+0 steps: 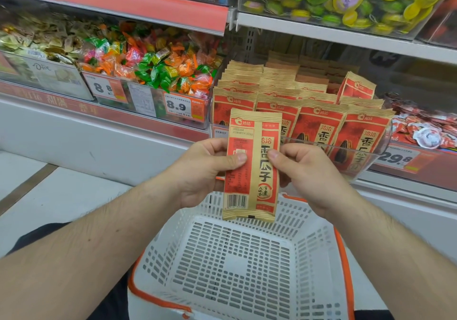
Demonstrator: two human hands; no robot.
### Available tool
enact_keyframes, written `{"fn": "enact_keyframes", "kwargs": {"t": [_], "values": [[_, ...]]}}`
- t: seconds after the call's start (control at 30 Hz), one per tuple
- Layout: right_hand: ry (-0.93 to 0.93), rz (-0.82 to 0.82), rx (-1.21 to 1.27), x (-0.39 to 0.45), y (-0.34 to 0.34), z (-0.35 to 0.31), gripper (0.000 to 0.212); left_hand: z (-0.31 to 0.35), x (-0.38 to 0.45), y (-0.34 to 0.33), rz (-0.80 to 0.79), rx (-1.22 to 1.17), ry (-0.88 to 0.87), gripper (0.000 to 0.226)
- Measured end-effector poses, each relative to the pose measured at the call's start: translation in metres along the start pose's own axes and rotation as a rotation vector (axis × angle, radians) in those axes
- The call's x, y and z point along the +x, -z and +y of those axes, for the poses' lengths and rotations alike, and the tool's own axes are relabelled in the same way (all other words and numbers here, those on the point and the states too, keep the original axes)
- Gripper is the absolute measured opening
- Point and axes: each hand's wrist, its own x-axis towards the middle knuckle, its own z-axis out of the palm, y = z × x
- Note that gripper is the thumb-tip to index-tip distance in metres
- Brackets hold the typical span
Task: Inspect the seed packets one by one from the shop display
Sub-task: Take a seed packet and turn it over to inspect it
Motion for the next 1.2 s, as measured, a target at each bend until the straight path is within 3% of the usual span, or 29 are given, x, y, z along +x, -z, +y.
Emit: {"fn": "enact_keyframes", "kwargs": {"t": [0.1, 0.23, 0.43, 0.6, 0.7, 0.77, 0.97, 1.2], "values": [[-0.018, -0.084, -0.003, 0.001, 0.004, 0.000, 0.020, 0.001, 0.001, 0.000, 0.035, -0.017, -0.018, 0.041], [-0.100, -0.244, 0.012, -0.001, 0.009, 0.000, 0.041, 0.004, 0.001, 0.000, 0.072, -0.062, -0.014, 0.050], [-0.154, -0.270, 0.088, -0.001, 0.010, 0.001, 0.055, 0.006, -0.004, 0.007, -0.107, 0.081, 0.112, 0.049], [-0.220, -0.423, 0.027, -0.003, 0.014, -0.001, 0.067, 0.002, -0.001, 0.008, -0.117, 0.007, 0.141, 0.044], [-0.262, -0.438, 0.122, -0.003, 0.014, -0.002, 0.069, 0.003, -0.001, 0.007, -0.156, -0.043, 0.196, 0.036], [-0.352, -0.454, 0.219, -0.003, 0.015, -0.003, 0.072, 0.004, -0.003, 0.003, -0.155, -0.092, 0.269, 0.043], [-0.565, -0.485, 0.379, -0.005, 0.015, -0.007, 0.020, 0.001, 0.000, 0.001, -0.133, -0.188, 0.435, 0.047], [-0.734, -0.365, 0.557, 0.000, 0.007, -0.001, 0.035, -0.001, 0.005, 0.004, -0.079, -0.316, 0.561, 0.040]]}}
